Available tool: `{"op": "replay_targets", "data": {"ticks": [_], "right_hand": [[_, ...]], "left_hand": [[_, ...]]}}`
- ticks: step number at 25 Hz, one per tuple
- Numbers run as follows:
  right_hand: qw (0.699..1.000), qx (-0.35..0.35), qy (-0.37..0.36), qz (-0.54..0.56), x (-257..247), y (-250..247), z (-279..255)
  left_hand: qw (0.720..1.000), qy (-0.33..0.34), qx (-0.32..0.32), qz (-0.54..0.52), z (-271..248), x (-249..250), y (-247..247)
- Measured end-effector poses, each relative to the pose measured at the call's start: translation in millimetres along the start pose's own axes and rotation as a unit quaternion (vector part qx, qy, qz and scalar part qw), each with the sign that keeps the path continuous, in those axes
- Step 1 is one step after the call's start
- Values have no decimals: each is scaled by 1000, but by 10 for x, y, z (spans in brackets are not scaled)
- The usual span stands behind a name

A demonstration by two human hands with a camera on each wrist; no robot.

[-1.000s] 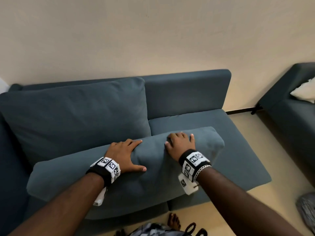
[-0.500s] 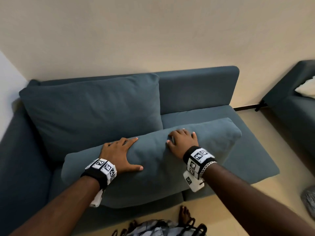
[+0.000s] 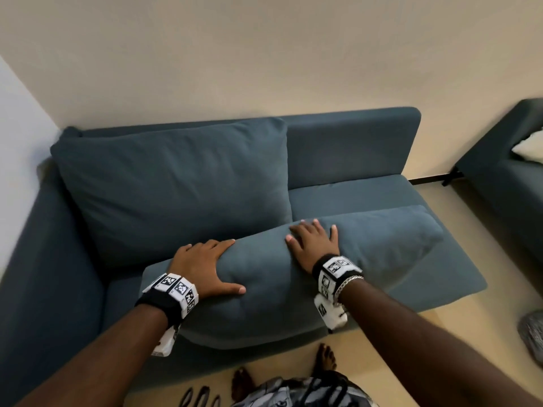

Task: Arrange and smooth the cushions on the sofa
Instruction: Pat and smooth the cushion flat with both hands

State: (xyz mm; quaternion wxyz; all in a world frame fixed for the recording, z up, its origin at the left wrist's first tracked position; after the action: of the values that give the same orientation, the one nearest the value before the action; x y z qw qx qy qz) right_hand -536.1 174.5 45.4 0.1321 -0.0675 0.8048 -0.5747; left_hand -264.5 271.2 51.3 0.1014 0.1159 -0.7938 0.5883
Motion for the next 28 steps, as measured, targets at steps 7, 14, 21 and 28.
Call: {"op": "replay_targets", "data": {"ticks": [7, 14, 21, 28], "right_hand": [[976, 207, -71, -11, -590, -22, -393], [976, 188, -75, 75, -826, -334, -163], [992, -33, -83, -92, -919, 397, -230], [939, 291, -123, 134, -1336, -267, -345]], "left_hand": [[999, -7, 43, -11, -134, -228, -23], [998, 7, 49, -35, -195, -417, -46], [998, 14, 59, -31, -184, -476, 13], [990, -22, 117, -73, -309, -752, 20]]}}
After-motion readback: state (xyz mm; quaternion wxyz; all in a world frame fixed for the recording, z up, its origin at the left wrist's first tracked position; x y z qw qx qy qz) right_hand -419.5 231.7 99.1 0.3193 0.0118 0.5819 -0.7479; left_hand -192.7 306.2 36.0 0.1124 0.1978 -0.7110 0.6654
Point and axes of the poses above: each hand's wrist, its own z-axis towards the middle knuckle, its own y-axis out of the palm, x = y × z, the point moved 1 cm from there along z, towards the middle knuckle, and after that the axes turned 9 degrees about -z, right-handed, at the moved point
